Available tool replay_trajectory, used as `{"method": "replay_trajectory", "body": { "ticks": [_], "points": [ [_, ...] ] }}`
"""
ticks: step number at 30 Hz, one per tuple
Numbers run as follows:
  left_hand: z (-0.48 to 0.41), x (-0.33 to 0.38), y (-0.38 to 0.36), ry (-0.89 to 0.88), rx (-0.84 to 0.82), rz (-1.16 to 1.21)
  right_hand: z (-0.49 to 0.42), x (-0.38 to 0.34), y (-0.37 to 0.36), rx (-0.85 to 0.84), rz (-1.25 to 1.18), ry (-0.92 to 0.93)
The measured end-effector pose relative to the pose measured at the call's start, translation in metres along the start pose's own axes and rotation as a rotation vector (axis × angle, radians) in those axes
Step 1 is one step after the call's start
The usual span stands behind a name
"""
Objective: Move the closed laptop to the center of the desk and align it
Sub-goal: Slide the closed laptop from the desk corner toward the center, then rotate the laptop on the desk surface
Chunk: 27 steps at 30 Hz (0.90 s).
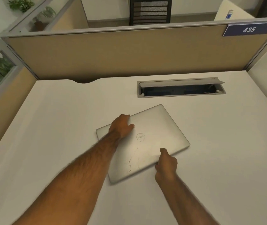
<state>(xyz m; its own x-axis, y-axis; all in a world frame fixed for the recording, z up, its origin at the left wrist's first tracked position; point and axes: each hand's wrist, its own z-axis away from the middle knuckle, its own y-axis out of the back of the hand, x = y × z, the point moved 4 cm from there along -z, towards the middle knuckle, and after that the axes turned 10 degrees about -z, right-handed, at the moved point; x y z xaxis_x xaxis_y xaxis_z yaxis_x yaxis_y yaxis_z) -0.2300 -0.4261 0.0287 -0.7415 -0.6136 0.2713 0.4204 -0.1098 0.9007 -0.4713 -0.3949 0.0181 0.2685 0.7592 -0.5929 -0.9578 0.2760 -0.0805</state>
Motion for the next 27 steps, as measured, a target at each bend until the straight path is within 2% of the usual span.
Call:
{"method": "replay_trajectory", "body": {
  "ticks": [3, 7, 14, 20, 27],
  "points": [
    [-0.013, 0.010, -0.002, 0.008, -0.036, 0.137, 0.000, -0.001, -0.002, -0.015, -0.068, -0.106],
    [-0.023, 0.020, -0.004, 0.012, -0.054, 0.106, 0.004, 0.008, -0.009, -0.071, -0.069, -0.199],
    [-0.035, 0.024, -0.004, 0.084, -0.002, 0.168, 0.008, 0.009, -0.004, -0.040, -0.109, -0.215],
    [-0.036, 0.017, -0.009, 0.080, -0.021, 0.244, 0.008, 0.014, 0.000, -0.030, -0.160, -0.212],
    [-0.032, 0.005, -0.005, 0.088, 0.032, 0.270, 0.006, 0.016, 0.002, -0.043, -0.135, -0.196]
  ]
}}
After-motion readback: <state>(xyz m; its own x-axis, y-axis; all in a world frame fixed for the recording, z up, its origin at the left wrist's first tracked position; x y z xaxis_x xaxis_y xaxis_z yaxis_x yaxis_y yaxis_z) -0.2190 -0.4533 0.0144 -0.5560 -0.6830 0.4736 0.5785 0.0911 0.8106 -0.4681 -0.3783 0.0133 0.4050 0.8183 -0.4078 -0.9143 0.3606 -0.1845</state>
